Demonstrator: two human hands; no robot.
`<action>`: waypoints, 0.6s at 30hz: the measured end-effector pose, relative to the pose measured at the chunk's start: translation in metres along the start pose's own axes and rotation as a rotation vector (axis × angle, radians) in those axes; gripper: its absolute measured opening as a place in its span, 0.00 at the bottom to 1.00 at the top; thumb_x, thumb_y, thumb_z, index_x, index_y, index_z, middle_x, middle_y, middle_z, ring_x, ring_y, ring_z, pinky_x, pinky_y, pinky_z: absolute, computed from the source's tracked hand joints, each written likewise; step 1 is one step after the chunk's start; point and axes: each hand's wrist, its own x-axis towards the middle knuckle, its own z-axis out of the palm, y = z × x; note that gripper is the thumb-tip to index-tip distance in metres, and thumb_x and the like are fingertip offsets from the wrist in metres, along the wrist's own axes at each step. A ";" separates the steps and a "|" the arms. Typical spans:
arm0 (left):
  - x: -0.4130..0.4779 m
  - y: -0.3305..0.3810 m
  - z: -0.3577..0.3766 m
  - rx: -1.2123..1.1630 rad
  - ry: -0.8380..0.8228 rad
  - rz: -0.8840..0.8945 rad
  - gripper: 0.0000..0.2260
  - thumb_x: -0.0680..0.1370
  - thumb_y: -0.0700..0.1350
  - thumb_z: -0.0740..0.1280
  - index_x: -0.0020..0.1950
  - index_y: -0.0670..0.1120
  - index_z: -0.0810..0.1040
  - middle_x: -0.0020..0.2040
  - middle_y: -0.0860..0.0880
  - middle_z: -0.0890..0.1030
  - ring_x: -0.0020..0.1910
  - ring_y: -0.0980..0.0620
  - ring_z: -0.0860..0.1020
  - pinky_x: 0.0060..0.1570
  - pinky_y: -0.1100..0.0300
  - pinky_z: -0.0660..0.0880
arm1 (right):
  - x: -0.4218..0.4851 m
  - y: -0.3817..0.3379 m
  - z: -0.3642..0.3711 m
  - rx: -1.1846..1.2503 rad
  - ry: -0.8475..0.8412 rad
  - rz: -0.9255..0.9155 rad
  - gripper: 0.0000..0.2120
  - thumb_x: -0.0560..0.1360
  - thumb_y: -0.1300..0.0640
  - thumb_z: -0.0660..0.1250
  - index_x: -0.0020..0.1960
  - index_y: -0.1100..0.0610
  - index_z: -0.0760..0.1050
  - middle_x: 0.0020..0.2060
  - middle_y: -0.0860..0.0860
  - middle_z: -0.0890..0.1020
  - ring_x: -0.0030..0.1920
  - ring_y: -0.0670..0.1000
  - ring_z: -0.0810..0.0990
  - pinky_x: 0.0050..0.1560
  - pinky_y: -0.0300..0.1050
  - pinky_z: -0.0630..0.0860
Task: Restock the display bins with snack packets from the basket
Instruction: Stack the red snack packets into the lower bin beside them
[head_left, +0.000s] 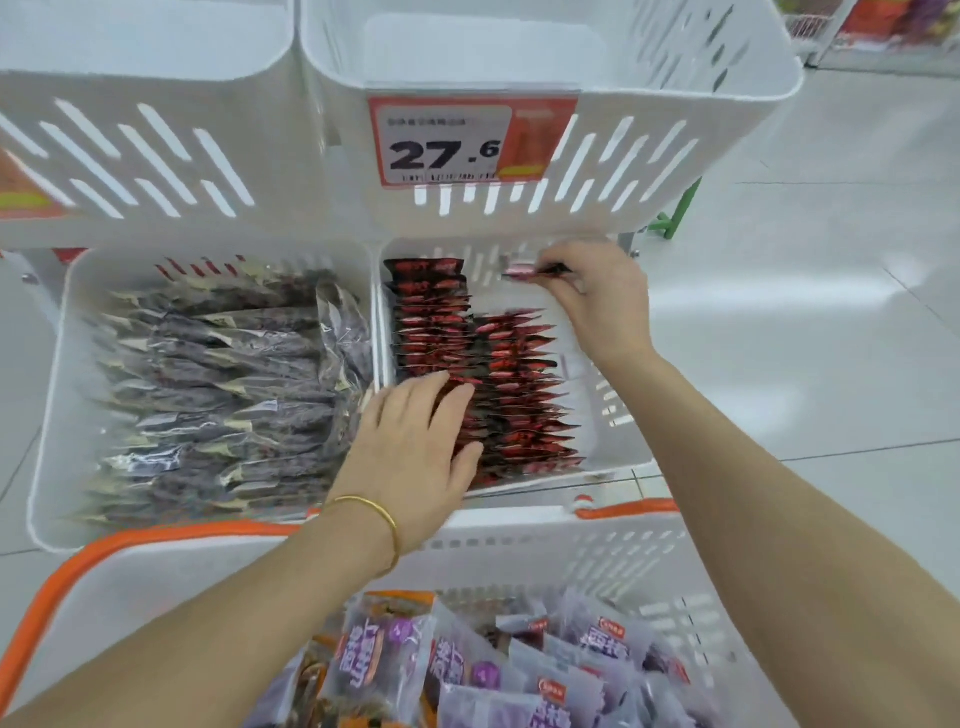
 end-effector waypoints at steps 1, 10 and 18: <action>0.001 -0.001 0.002 0.010 0.007 -0.010 0.25 0.77 0.56 0.50 0.68 0.45 0.71 0.65 0.44 0.73 0.63 0.48 0.62 0.63 0.46 0.67 | 0.005 0.005 0.009 0.038 -0.053 0.008 0.06 0.73 0.58 0.69 0.49 0.58 0.81 0.44 0.52 0.83 0.48 0.54 0.79 0.50 0.49 0.75; 0.004 -0.002 0.006 0.039 0.002 0.006 0.23 0.77 0.54 0.51 0.67 0.46 0.72 0.63 0.45 0.75 0.63 0.45 0.72 0.63 0.47 0.68 | 0.028 0.034 0.066 0.167 -0.521 0.204 0.17 0.76 0.47 0.65 0.59 0.56 0.73 0.56 0.52 0.78 0.57 0.54 0.76 0.59 0.52 0.73; 0.006 -0.003 0.006 0.041 0.058 0.002 0.22 0.76 0.52 0.52 0.64 0.44 0.74 0.61 0.45 0.75 0.61 0.45 0.73 0.63 0.45 0.68 | 0.004 0.015 0.038 0.105 -0.362 0.212 0.25 0.76 0.44 0.63 0.69 0.53 0.65 0.68 0.52 0.68 0.68 0.54 0.65 0.67 0.50 0.64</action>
